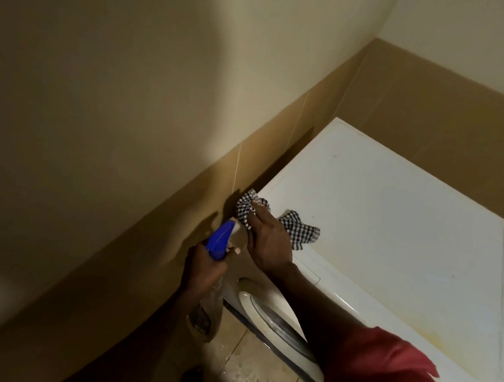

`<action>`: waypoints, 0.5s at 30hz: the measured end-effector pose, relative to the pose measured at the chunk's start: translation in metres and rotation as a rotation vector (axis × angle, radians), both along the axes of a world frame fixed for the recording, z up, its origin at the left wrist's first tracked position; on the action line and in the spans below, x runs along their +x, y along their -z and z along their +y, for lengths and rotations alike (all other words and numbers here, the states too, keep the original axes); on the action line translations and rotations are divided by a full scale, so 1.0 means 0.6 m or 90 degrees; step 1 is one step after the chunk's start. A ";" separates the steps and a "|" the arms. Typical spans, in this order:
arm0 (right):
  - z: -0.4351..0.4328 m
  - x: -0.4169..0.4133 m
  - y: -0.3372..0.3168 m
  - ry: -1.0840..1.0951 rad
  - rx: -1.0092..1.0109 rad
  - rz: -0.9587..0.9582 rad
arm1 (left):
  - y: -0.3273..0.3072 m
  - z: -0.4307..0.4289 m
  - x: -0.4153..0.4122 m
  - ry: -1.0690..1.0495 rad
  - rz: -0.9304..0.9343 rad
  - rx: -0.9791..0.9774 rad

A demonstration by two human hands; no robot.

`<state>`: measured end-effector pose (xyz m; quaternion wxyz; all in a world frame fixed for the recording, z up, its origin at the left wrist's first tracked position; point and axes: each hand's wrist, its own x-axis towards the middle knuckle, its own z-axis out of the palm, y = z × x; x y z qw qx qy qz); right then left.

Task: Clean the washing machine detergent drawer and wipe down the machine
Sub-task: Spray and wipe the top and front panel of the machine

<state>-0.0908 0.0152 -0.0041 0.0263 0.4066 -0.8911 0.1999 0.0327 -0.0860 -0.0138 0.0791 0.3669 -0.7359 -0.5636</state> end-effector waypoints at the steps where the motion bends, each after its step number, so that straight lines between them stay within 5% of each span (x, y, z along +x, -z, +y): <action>1: 0.005 0.007 -0.001 0.008 -0.013 -0.008 | 0.002 0.002 0.001 0.010 -0.012 0.004; 15: 0.272 0.078 -0.014 0.183 -0.058 -0.004 | -0.006 0.113 -0.028 0.148 -0.005 0.048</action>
